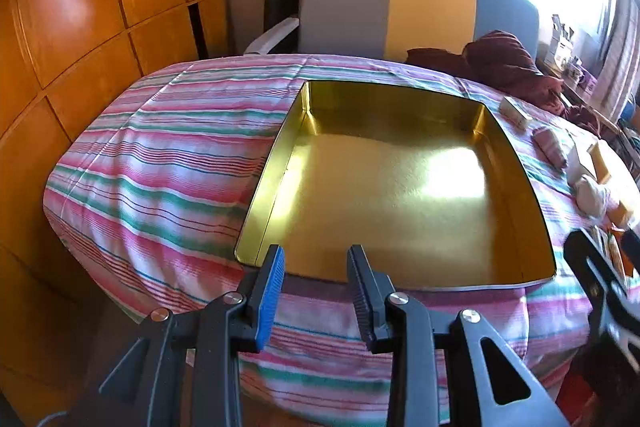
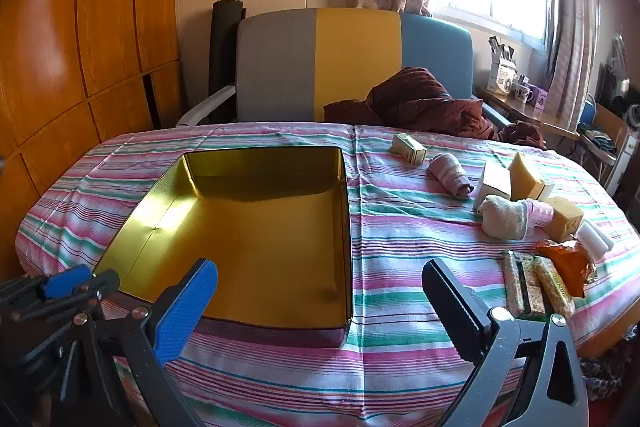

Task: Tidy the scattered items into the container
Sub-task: 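Move both tools from the gold tray toward the cracker packs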

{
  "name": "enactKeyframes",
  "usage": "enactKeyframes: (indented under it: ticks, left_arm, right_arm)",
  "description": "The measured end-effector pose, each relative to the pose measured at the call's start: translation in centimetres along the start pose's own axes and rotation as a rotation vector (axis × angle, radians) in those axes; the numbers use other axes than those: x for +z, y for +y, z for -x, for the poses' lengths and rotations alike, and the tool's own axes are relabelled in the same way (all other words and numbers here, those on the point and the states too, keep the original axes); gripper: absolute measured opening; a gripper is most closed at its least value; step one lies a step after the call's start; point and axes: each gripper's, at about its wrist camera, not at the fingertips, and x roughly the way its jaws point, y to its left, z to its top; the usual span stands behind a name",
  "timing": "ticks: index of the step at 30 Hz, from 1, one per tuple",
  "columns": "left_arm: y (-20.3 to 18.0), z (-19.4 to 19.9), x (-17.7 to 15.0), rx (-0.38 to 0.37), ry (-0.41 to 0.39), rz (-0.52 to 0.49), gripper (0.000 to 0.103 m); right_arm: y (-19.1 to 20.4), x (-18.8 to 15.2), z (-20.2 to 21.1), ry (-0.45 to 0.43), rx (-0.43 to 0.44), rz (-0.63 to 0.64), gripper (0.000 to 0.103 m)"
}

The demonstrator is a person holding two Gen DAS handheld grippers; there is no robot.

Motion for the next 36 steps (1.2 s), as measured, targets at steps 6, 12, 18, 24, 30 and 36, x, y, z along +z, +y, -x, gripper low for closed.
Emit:
enactKeyframes:
  ticks: [6, 12, 18, 24, 30, 36]
  left_arm:
    - [-0.3, -1.3, 0.4, -0.038, 0.016, 0.001, 0.033]
    - [-0.6, -1.8, 0.2, -0.065, 0.033, -0.001, 0.033]
    - [-0.7, -1.9, 0.4, -0.073, 0.033, -0.001, 0.033]
    - [-2.5, -1.3, 0.7, -0.099, -0.003, -0.063, 0.033]
    - [-5.7, -1.5, 1.2, -0.159, 0.024, -0.139, 0.033]
    - [-9.5, -1.0, 1.5, -0.260, 0.022, -0.203, 0.033]
  right_arm:
    - [-0.3, 0.0, -0.1, -0.005, 0.028, -0.027, 0.103]
    - [-0.3, 0.0, 0.0, -0.017, 0.019, -0.012, 0.103]
    - [-0.5, 0.0, -0.1, -0.021, 0.065, -0.037, 0.103]
    - [-1.2, 0.1, -0.1, -0.054, 0.098, -0.070, 0.103]
    - [-2.9, 0.0, -0.9, -0.022, 0.013, -0.086, 0.103]
    - [-7.1, 0.0, -1.4, -0.021, -0.054, -0.132, 0.103]
